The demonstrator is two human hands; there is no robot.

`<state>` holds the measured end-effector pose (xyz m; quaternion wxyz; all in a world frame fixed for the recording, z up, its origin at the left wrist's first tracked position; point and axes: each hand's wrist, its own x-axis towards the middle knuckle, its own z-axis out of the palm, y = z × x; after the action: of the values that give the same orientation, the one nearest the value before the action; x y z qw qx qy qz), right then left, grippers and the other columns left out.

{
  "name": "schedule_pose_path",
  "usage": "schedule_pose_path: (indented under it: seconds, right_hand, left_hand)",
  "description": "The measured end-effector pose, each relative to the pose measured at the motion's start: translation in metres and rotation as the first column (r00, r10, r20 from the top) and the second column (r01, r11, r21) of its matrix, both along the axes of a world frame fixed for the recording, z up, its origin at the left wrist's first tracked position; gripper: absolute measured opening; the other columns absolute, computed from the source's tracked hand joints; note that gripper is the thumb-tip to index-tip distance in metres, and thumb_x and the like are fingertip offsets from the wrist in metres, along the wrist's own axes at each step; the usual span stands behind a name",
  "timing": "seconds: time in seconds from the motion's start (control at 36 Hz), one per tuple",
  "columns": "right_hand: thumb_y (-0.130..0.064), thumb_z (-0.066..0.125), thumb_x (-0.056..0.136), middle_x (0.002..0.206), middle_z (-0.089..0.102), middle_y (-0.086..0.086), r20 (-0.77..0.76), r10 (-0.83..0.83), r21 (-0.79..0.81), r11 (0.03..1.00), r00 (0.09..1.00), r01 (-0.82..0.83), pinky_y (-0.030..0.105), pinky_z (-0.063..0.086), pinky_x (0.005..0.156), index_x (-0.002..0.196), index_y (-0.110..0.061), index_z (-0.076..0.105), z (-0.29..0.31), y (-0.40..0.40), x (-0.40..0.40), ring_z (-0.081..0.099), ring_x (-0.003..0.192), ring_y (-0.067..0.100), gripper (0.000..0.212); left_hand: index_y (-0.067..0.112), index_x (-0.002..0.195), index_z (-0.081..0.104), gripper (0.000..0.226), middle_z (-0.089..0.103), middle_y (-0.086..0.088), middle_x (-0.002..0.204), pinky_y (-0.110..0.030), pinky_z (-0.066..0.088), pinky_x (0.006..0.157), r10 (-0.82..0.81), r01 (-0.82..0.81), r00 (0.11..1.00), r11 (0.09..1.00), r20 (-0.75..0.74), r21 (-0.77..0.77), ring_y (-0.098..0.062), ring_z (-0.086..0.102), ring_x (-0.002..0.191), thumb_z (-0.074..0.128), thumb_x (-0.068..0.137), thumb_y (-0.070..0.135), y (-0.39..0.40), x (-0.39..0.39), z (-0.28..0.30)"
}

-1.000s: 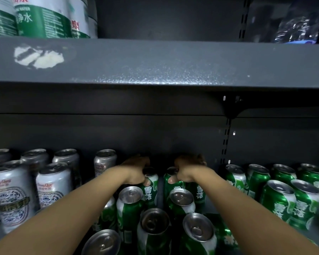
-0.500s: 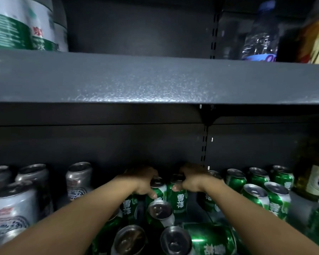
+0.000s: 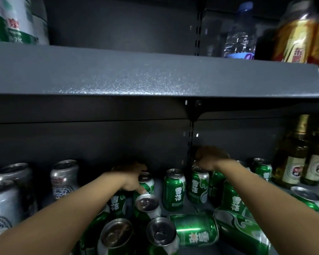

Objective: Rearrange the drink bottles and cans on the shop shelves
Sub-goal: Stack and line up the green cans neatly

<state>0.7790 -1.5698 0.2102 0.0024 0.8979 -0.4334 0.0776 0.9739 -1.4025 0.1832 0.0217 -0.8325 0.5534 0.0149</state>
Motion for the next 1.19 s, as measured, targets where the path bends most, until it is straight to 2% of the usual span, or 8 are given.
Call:
schedule_pose_path:
  seconds: [0.17,0.36,0.56,0.69,0.86,1.03,1.11,1.19]
  right_hand:
    - [-0.078,0.049,0.076,0.142,0.047,0.0,-0.136,-0.072,-0.074,0.995,0.988,0.062,0.041,0.026,0.106,0.134,-0.029,0.047,-0.022,-0.011,-0.002,0.04,0.132,0.025,0.077]
    - [-0.062,0.064,0.077,0.136,0.051,0.0,-0.197,-0.034,-0.036,0.999,0.98,0.028,0.04,0.023,0.105,0.12,-0.027,0.059,-0.023,-0.012,0.007,0.038,0.132,0.026,0.055]
    - [-0.053,0.064,0.083,0.144,0.044,0.0,-0.307,-0.006,-0.049,0.999,0.952,-0.01,0.045,0.021,0.109,0.137,-0.029,0.047,-0.018,-0.005,0.004,0.033,0.137,0.026,0.062]
    - [-0.047,0.045,0.093,0.131,0.056,0.005,0.039,0.04,-0.254,0.967,0.998,-0.029,0.037,0.038,0.094,0.13,-0.024,0.05,-0.003,0.026,-0.001,0.051,0.118,0.028,0.043]
    - [-0.006,0.047,0.093,0.107,0.067,0.016,0.216,0.263,0.271,0.909,0.94,-0.317,0.038,0.05,0.089,0.092,-0.011,0.067,0.0,0.065,0.018,0.061,0.103,0.032,0.02]
    - [-0.022,0.041,0.097,0.126,0.059,0.011,0.148,-0.107,-0.105,0.987,0.983,0.123,0.036,0.046,0.088,0.125,-0.016,0.058,0.005,0.036,-0.006,0.058,0.112,0.031,0.033]
    - [-0.025,0.047,0.095,0.134,0.053,0.012,0.076,-0.244,-0.098,0.963,0.967,0.25,0.037,0.04,0.096,0.131,-0.015,0.051,0.006,0.01,-0.036,0.051,0.121,0.031,0.037]
    - [-0.052,0.049,0.091,0.133,0.054,0.01,-0.068,-0.279,-0.083,0.958,0.958,0.273,0.041,0.042,0.1,0.12,-0.017,0.057,-0.008,-0.017,-0.059,0.05,0.119,0.031,0.046]
  left_hand:
    - [0.032,0.139,0.039,0.069,0.039,0.004,0.143,-0.032,0.036,0.105,0.012,-0.013,1.0,0.999,-0.006,-0.047,-0.021,0.04,0.13,0.072,0.08,0.043,0.001,-0.001,-0.002]
    - [0.03,0.144,0.033,0.071,0.033,0.003,0.148,-0.031,0.032,0.106,0.005,-0.006,0.999,0.999,-0.046,-0.033,-0.022,0.035,0.135,0.069,0.084,0.038,0.001,-0.004,0.0]
    - [0.03,0.145,0.031,0.074,0.031,0.002,0.15,-0.033,0.032,0.108,0.013,-0.013,0.999,1.0,-0.045,-0.016,-0.023,0.033,0.136,0.069,0.083,0.04,0.004,-0.006,0.001]
    - [0.03,0.146,0.028,0.07,0.027,0.001,0.152,-0.03,0.029,0.11,-0.021,0.015,0.999,0.991,-0.044,-0.131,-0.023,0.031,0.138,0.064,0.086,0.041,0.018,-0.011,0.009]
    - [0.025,0.097,0.058,0.021,0.059,0.006,0.096,-0.028,0.045,0.081,-0.175,0.128,0.954,0.972,-0.243,-0.197,-0.015,0.056,0.09,0.06,0.089,0.044,0.031,-0.026,0.023]
    - [0.027,0.123,0.056,0.05,0.059,0.005,0.113,-0.026,0.046,0.092,-0.176,0.199,0.932,0.979,-0.318,0.039,-0.014,0.058,0.102,0.073,0.079,0.044,0.056,-0.038,0.021]
    - [0.039,0.123,0.053,0.054,0.054,0.013,0.111,-0.028,0.049,0.09,-0.175,0.183,0.934,0.983,-0.313,-0.005,-0.005,0.055,0.091,0.078,0.074,0.042,0.061,-0.034,0.011]
    - [0.04,0.118,0.054,0.05,0.053,0.016,0.104,-0.024,0.049,0.083,-0.189,0.187,0.931,0.982,-0.312,-0.038,0.0,0.052,0.083,0.077,0.074,0.045,0.058,-0.032,0.007]
